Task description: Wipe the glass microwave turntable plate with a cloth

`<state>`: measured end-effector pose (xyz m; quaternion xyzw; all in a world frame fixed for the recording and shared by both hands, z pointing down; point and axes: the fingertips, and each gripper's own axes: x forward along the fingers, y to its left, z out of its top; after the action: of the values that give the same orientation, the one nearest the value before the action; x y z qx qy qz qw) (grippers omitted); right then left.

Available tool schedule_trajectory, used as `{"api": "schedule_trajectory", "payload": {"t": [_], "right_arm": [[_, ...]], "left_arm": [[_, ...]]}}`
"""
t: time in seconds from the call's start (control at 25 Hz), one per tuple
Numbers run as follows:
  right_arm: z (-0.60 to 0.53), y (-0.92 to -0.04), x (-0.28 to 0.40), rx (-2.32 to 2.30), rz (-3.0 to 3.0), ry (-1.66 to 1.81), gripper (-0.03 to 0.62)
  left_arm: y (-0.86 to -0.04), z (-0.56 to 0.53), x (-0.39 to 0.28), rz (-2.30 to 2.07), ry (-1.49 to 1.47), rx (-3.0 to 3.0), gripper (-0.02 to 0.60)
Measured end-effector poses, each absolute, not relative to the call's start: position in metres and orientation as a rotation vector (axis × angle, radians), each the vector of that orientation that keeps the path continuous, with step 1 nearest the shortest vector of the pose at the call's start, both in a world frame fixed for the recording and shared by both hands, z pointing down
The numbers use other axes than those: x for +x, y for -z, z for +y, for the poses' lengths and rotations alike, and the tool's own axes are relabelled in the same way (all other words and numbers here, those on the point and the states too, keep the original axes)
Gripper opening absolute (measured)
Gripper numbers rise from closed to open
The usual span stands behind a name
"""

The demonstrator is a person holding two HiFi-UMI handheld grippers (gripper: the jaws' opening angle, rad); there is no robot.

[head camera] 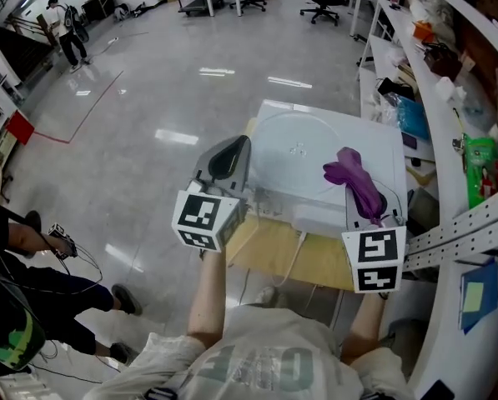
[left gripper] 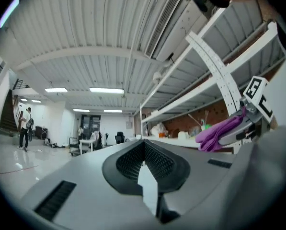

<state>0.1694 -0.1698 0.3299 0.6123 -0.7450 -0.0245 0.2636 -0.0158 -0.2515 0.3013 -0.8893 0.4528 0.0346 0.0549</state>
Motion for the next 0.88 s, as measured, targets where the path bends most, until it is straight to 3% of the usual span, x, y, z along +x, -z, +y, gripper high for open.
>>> {"api": "schedule_trajectory", "payload": {"t": [0.12, 0.2, 0.44, 0.88], "right_arm": [[-0.142, -0.288, 0.168, 1.893, -2.209, 0.161, 0.057], [-0.123, -0.281, 0.164, 1.984, -2.319, 0.203, 0.058], [-0.097, -0.313, 0.16, 1.996, -2.356, 0.178, 0.058], [-0.042, -0.381, 0.18, 1.97, -2.173, 0.087, 0.058]], "left_arm": [[-0.245, -0.194, -0.015, 1.327, -0.534, -2.599, 0.002], [-0.242, -0.166, -0.01, 1.287, -0.644, -2.602, 0.002], [-0.266, -0.155, 0.006, 1.339, -0.419, -2.609, 0.002], [-0.309, -0.1, -0.03, 1.472, -0.206, -2.553, 0.003]]}}
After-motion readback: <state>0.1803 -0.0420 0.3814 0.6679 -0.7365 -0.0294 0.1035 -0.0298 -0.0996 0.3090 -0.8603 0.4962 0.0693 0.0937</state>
